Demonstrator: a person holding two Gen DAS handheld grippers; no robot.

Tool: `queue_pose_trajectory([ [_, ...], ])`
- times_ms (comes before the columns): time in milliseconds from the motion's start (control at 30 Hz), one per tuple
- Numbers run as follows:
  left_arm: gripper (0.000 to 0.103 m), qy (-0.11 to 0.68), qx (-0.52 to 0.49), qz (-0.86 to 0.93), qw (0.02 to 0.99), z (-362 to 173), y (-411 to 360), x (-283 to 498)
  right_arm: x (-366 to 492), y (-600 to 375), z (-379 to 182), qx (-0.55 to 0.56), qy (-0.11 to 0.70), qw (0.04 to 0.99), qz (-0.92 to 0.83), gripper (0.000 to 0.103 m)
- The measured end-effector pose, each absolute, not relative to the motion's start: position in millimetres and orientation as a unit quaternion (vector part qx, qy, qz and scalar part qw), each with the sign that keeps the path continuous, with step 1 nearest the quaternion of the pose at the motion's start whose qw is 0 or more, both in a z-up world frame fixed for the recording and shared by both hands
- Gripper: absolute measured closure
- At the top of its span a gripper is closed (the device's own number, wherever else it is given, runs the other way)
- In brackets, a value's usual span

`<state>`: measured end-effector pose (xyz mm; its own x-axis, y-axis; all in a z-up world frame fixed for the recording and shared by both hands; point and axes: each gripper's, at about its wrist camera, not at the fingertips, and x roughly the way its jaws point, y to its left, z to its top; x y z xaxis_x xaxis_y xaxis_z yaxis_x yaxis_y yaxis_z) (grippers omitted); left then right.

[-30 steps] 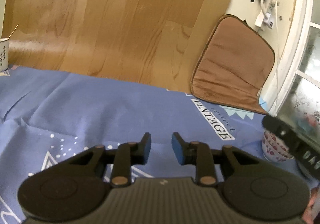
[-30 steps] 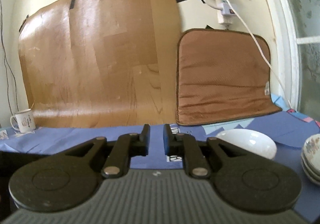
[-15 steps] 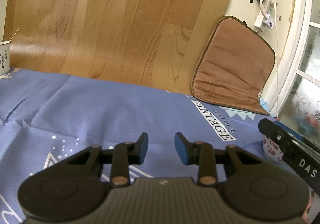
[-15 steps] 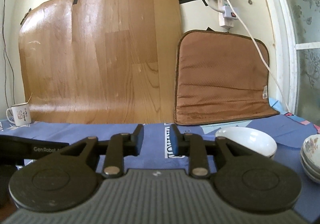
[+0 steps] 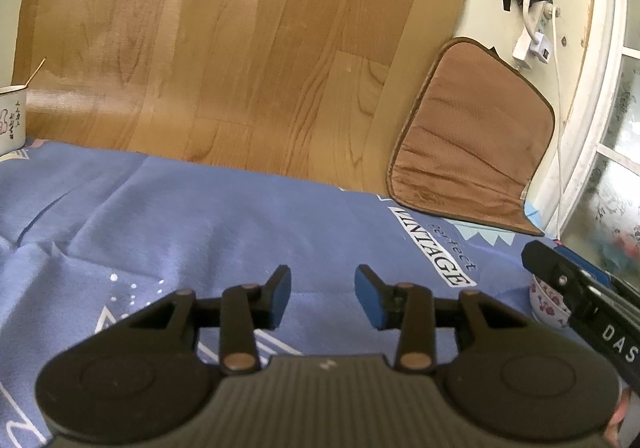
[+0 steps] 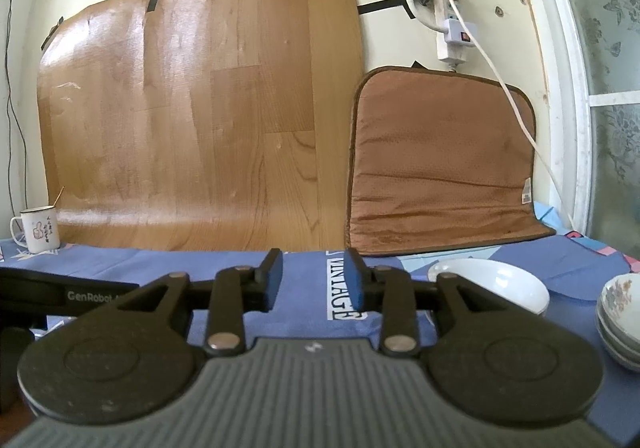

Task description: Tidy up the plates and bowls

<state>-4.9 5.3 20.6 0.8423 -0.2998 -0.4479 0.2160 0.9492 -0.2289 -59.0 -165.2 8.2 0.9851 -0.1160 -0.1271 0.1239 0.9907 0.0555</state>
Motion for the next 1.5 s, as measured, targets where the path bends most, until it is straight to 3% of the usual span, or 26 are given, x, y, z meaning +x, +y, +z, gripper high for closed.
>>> queue_pose_trajectory([
  [100,0.064,0.244,-0.085,-0.133,0.957,20.5,5.4,-5.8,-58.3,-164.6,8.6,0.030,0.063,0.996,-0.056,0.059],
  [500,0.059,0.228,-0.077,-0.118,0.963,22.7,5.9,-8.6,-56.2,-166.5,8.4,0.031,0.067,0.996,-0.055,0.054],
  [1500,0.049,0.221,-0.080,-0.120,0.965,22.4,7.5,-10.0,-56.2,-167.2,8.4,0.031,0.068,0.996,-0.055,0.051],
])
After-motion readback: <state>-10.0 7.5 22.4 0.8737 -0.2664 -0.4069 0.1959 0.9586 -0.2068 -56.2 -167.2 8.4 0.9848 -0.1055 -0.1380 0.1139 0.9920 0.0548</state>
